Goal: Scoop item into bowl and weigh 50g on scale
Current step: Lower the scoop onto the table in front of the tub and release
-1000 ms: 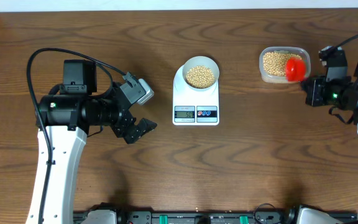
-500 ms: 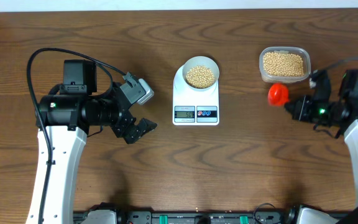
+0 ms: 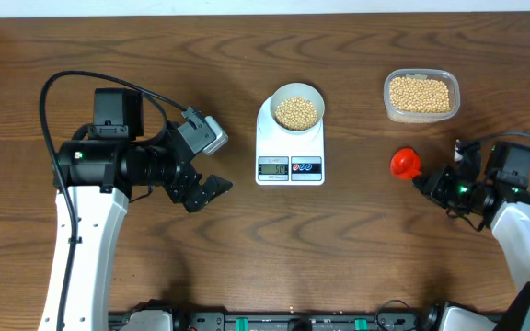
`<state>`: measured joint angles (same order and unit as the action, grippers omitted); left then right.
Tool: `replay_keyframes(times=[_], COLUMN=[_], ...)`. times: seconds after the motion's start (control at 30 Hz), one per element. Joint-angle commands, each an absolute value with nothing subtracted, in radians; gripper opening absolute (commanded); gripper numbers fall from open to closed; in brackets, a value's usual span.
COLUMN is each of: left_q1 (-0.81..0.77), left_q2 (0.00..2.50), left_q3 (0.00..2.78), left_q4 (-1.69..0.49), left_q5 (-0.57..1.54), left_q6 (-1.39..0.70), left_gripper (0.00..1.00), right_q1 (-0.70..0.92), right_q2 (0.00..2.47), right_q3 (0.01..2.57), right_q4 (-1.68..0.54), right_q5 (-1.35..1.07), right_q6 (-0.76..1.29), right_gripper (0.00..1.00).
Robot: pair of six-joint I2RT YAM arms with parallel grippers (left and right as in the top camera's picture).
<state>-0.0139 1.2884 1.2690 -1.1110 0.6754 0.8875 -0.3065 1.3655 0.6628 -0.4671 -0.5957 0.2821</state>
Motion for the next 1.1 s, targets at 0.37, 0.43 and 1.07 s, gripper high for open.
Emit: replay_keyframes(times=[0.37,0.43,1.07], left_q1=[-0.010,-0.010,-0.010], left_q2=[1.287,1.287,1.287], left_q3=[1.284,1.284,1.284], left_q4=[-1.114,-1.114,-1.114], left_q5=[0.688,0.688,0.688], left_q6=[0.886,0.886,0.886], left_gripper=[0.98,0.98,0.98], right_q1=[-0.313,-0.313,-0.313], right_q2=[1.364,1.364,1.364], right_q3=[0.573,0.573,0.574], right_q4=[-0.445,-0.446,-0.460], right_q5=[-0.593,-0.588,-0.268], right_q6=[0.355,0.355,0.343], right_gripper=[0.24,0.27,0.99])
